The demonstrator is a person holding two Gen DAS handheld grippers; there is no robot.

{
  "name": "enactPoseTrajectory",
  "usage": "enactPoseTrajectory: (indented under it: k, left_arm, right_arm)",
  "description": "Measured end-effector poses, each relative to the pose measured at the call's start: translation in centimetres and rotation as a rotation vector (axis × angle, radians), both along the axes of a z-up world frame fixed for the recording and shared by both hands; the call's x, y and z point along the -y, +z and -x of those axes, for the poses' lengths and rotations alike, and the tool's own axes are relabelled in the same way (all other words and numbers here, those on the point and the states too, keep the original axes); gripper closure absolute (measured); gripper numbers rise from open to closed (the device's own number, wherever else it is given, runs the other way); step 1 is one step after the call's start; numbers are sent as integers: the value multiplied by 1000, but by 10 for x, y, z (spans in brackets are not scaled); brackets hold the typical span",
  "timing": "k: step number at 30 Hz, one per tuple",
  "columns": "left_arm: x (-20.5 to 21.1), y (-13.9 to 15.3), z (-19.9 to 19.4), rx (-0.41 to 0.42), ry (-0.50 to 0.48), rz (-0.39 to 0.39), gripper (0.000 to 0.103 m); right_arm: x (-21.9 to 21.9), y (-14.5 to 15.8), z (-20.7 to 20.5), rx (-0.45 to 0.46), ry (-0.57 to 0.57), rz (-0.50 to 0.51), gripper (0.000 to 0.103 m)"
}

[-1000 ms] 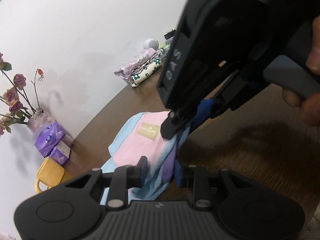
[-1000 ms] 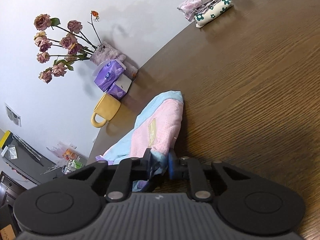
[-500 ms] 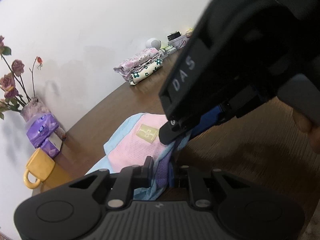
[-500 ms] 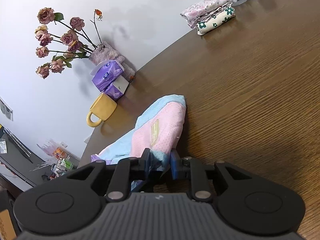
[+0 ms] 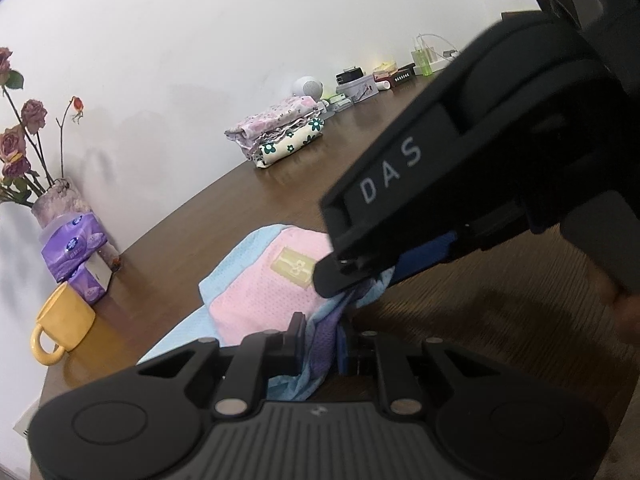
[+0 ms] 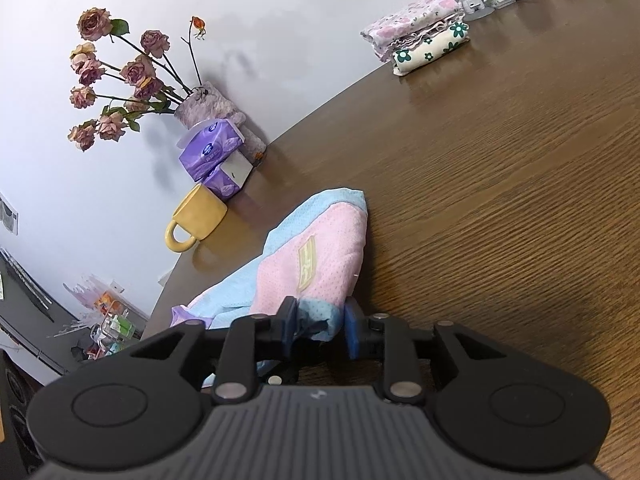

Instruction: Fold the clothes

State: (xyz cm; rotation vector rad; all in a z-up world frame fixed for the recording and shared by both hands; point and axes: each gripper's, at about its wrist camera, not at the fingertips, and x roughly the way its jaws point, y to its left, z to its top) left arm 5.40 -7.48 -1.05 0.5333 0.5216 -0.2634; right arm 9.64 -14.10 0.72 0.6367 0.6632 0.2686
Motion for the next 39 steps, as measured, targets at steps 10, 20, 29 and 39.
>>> enactPoseTrajectory:
  k: [10,20,29,39]
  left_arm:
    - [-10,2,-2,-4,0,62,91]
    - [-19,4,-6,-23,-11,119,91]
    - [-26,5,-11,-41,-6,154,91]
    - [-26,5,-11,-42,-3,158,91]
  right_arm:
    - [-1,-12,-7,-38,-53,-77,61]
    - [-12,-17,-19,-44,-60,-86,61]
    - [-13,-16,-19,-45,-58,-83,62]
    - [-14,-15,-20,-43,-52,-81,62]
